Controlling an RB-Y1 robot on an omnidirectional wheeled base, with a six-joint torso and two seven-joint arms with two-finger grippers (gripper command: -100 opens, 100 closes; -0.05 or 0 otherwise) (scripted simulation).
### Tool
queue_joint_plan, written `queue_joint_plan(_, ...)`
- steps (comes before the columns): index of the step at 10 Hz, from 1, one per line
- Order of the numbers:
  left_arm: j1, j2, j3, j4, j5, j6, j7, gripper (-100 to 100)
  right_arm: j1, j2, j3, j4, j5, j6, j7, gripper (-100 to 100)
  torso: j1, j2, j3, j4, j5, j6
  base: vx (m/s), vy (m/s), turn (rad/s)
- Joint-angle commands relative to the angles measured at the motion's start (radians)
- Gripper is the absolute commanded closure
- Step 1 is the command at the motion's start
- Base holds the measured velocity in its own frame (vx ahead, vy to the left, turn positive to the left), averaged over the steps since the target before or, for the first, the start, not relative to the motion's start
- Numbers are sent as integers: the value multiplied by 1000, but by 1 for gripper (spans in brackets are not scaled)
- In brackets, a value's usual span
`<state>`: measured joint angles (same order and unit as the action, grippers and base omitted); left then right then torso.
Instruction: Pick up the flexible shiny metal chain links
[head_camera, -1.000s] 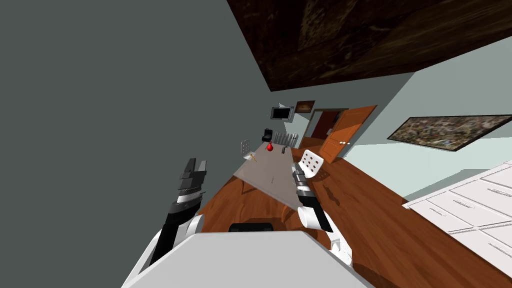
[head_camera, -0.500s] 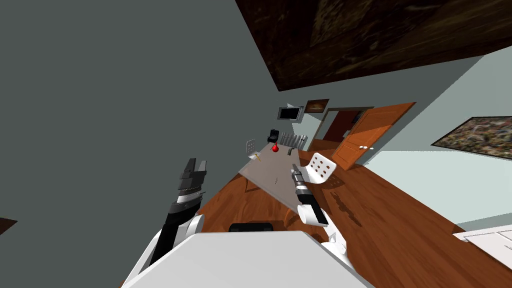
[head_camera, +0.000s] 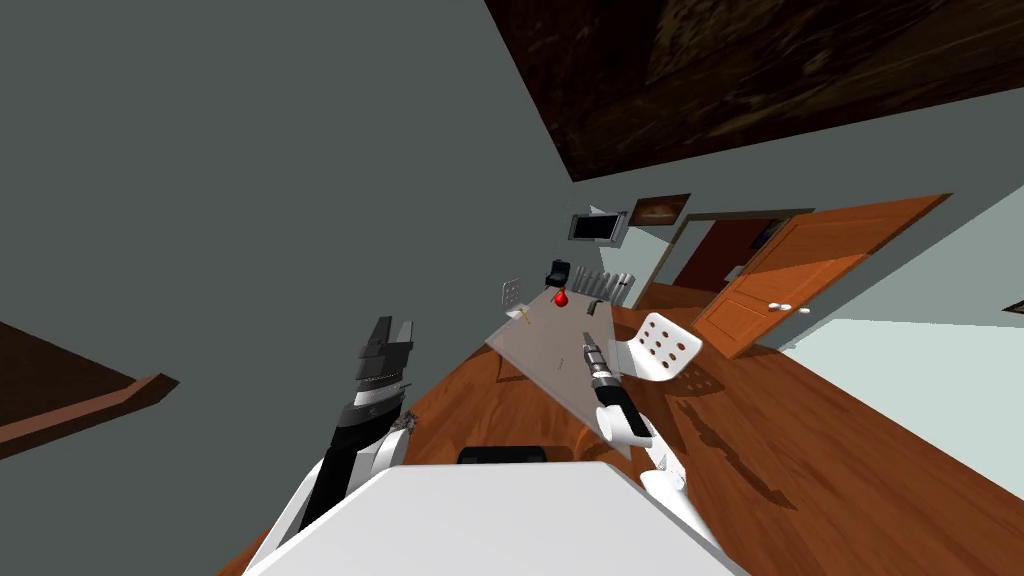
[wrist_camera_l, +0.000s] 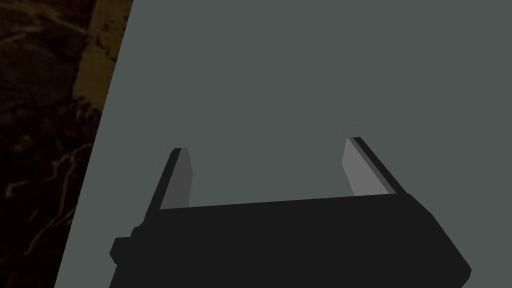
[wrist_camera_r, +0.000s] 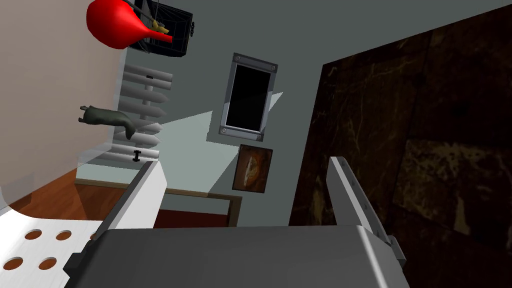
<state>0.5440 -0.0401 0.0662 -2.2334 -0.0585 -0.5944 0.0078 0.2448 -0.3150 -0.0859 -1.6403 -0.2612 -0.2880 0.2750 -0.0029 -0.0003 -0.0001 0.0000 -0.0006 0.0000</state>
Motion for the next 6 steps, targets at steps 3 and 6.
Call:
queue_joint_plan(3,0,0,0,0,0,0,0,0,-35,-15,3,94,-24,50,31,-100,3,0,0,0,1,1,-23,22,104)
queue_joint_plan(6,0,0,0,0,0,0,0,0,-59,-31,6,157,-43,81,48,-100,4,1,1,0,1,1,-27,30,93)
